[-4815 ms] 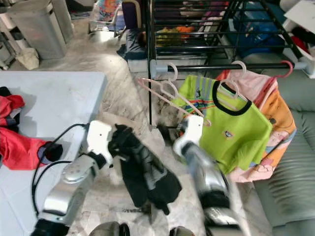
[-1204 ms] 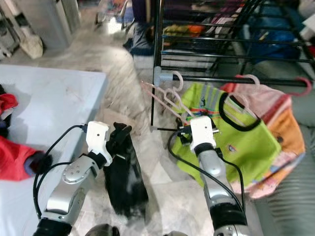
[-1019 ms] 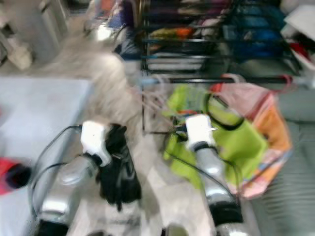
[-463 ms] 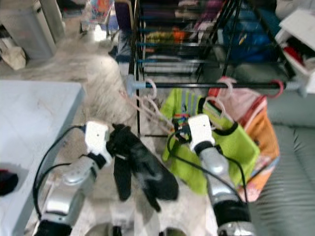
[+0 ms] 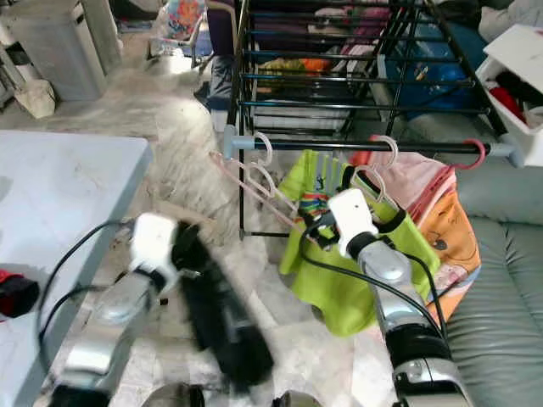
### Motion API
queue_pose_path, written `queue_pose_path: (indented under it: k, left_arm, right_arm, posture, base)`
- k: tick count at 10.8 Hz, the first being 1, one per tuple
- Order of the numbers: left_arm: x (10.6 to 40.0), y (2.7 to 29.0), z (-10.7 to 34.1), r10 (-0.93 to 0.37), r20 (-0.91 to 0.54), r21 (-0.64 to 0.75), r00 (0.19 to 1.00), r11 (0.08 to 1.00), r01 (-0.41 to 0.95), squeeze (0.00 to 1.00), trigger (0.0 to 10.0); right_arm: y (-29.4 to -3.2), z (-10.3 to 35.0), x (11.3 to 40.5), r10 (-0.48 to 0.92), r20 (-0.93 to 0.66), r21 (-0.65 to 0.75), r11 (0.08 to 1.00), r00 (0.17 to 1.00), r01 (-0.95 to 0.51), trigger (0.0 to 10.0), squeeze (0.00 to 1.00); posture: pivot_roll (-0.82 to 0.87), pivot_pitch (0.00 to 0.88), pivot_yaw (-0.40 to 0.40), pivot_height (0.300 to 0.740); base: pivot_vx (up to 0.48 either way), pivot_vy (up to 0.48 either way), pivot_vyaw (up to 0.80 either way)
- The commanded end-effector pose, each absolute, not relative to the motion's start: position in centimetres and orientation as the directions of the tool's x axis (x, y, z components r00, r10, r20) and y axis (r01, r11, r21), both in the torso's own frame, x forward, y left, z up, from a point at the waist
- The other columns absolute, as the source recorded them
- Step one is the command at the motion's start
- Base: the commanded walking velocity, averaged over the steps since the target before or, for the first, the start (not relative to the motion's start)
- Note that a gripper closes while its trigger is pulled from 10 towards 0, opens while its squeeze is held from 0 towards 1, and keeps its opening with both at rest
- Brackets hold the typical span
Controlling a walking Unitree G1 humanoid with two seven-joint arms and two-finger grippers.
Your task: Hang hanger
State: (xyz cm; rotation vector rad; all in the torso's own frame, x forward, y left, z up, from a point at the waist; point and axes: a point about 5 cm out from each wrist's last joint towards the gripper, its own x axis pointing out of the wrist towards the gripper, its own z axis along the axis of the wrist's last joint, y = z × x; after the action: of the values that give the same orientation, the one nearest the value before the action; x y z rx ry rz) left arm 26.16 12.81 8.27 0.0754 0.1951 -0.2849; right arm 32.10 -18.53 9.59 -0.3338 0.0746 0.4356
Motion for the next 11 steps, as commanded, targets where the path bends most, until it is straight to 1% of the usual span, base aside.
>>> queue_pose_path:
  k: [1,3,4,6,8,9,10,11]
  left_arm:
    - [26.2,13.0,9.4,-0.264,-0.161,0.069,0.951,0.958,0.278,0.0,10.0]
    - [25.5,13.0,9.5,-0.284,-0.179,0.076,0.942,0.951,0.301,0.0,10.0]
    - [25.3,13.0,9.5,-0.289,-0.182,0.072,0.94,0.949,0.306,0.0,10.0]
    - [24.8,12.9,9.6,-0.298,-0.196,0.06,0.934,0.947,0.314,0.0,10.0]
    - [24.3,12.7,9.3,-0.306,-0.213,0.051,0.928,0.945,0.323,0.0,10.0]
    - [24.2,12.6,9.2,-0.31,-0.224,0.034,0.924,0.945,0.325,0.0,10.0]
    - [24.2,12.6,9.2,-0.312,-0.225,0.032,0.923,0.945,0.327,0.0,10.0]
    - [24.2,12.5,9.3,-0.315,-0.225,0.031,0.922,0.943,0.33,0.0,10.0]
  right_arm:
    - [-18.4,9.9,32.5,0.433,-0.154,-0.313,0.831,0.888,-0.459,10.0,0.0]
    - [-17.5,10.0,33.4,0.535,-0.206,-0.306,0.76,0.819,-0.573,10.0,0.0]
    - [-17.5,10.3,34.0,0.546,-0.222,-0.31,0.746,0.808,-0.589,10.0,0.0]
    - [-17.2,11.1,35.1,0.585,-0.264,-0.335,0.689,0.766,-0.642,10.0,0.0]
    - [-16.5,11.9,36.1,0.6,-0.322,-0.399,0.616,0.733,-0.679,10.0,0.0]
    - [-16.4,12.1,36.4,0.604,-0.329,-0.399,0.608,0.726,-0.687,10.0,0.0]
    - [-16.2,12.5,36.8,0.604,-0.346,-0.392,0.602,0.718,-0.696,0.0,0.0]
    - [-16.0,12.7,37.1,0.603,-0.356,-0.396,0.595,0.714,-0.699,0.0,0.0]
  posture:
    - [-0.01,0.123,-0.018,0.74]
    - [0.01,0.148,-0.007,0.74]
    - [0.01,0.155,-0.008,0.74]
    - [0.02,0.17,-0.016,0.74]
    - [0.02,0.177,-0.017,0.74]
    - [0.02,0.175,-0.017,0.74]
    - [0.02,0.174,-0.017,0.74]
    - [0.02,0.174,-0.017,0.74]
  base:
    - [0.0,0.0,0.0]
    - [0.0,0.0,0.0]
    - [0.0,0.0,0.0]
    - [0.0,0.0,0.0]
    - [0.0,0.0,0.0]
    - [0.0,0.0,0.0]
    - [0.0,0.0,0.0]
    - [0.0,0.0,0.0]
